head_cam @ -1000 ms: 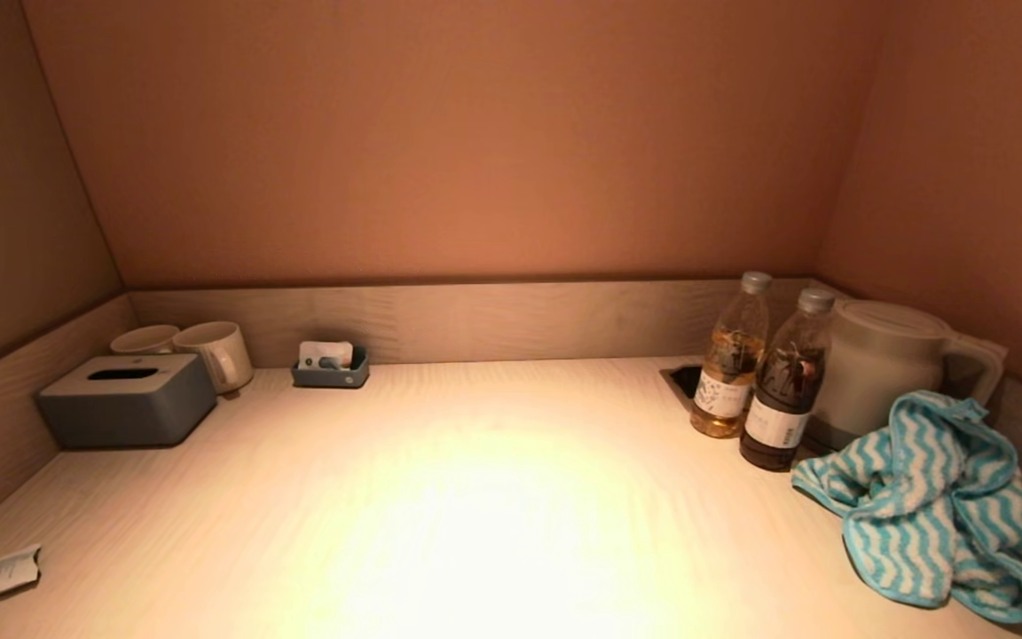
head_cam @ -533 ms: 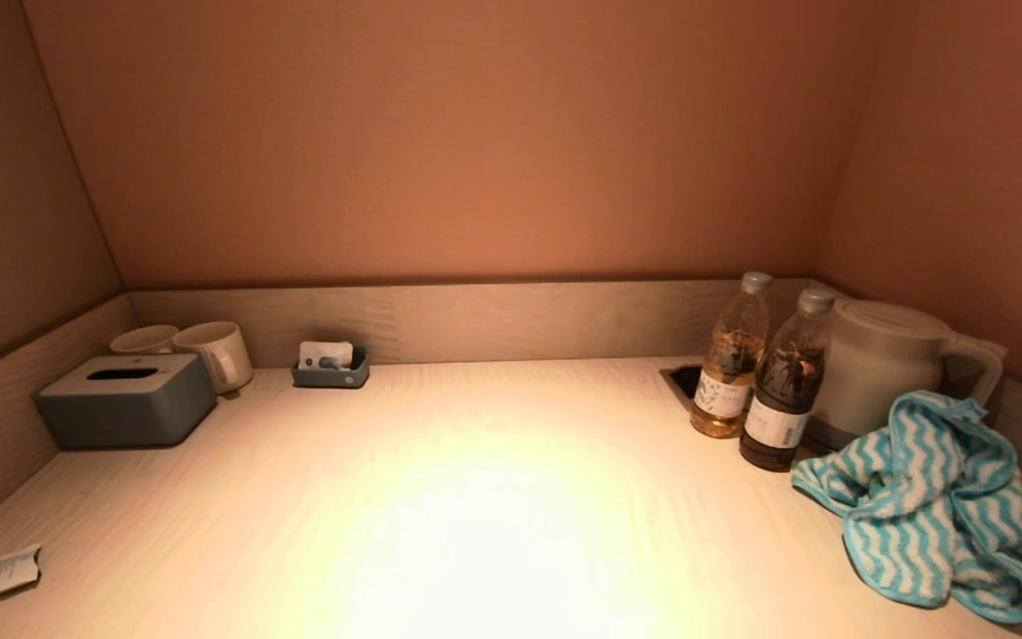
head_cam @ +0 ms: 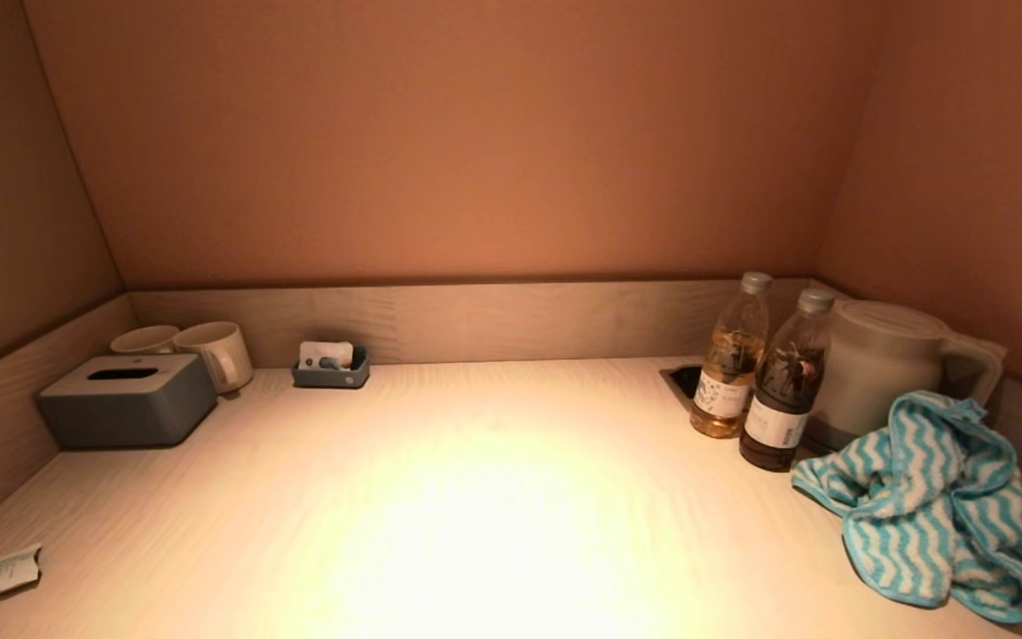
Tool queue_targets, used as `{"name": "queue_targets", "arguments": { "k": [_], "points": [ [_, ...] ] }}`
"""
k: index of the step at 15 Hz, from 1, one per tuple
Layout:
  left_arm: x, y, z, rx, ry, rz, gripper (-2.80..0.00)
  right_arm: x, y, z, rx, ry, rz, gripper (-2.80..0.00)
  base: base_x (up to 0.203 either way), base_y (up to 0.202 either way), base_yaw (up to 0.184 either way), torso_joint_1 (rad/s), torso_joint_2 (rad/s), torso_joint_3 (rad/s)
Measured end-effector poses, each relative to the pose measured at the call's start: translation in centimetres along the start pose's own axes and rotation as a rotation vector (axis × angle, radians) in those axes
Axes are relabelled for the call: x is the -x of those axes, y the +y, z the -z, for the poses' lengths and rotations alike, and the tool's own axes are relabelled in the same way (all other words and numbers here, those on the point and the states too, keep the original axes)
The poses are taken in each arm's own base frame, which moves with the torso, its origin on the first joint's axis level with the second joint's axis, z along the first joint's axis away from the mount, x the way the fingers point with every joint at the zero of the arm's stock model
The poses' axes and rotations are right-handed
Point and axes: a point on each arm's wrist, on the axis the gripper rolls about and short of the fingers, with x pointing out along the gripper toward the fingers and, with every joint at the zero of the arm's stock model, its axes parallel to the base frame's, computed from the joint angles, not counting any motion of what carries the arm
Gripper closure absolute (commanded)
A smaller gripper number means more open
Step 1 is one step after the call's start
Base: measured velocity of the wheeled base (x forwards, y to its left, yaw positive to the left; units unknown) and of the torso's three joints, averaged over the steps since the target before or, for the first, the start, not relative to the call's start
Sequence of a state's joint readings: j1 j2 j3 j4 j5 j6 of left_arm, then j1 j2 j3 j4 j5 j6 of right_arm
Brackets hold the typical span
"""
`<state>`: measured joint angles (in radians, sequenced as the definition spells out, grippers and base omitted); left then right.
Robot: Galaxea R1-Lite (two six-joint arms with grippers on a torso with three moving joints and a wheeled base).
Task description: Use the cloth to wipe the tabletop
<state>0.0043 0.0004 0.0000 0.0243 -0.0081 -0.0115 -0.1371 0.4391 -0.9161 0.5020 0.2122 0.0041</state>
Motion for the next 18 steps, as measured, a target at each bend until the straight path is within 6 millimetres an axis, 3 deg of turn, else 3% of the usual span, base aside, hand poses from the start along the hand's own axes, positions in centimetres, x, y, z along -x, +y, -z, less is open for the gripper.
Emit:
{"name": "queue_targets", "arguments": {
  "k": [4, 11, 18],
  "points": [
    [0.0, 0.0, 0.0, 0.000, 0.000, 0.000, 0.00, 2.6, -0.5, 1.0, 0.037, -0.051, -0.057, 0.00, 0.000, 0.000, 0.000, 0.000, 0.00, 0.000],
    [0.0, 0.0, 0.0, 0.000, 0.000, 0.000, 0.00, 3.8, -0.8, 4.7, 0.049, -0.059, -0.041, 0.00, 0.000, 0.000, 0.000, 0.000, 0.00, 0.000],
    [0.0, 0.0, 0.0, 0.000, 0.000, 0.000, 0.00, 4.5, -0.8, 9.9, 0.034, -0.080, -0.042, 0.00, 0.000, 0.000, 0.000, 0.000, 0.00, 0.000]
  ]
}}
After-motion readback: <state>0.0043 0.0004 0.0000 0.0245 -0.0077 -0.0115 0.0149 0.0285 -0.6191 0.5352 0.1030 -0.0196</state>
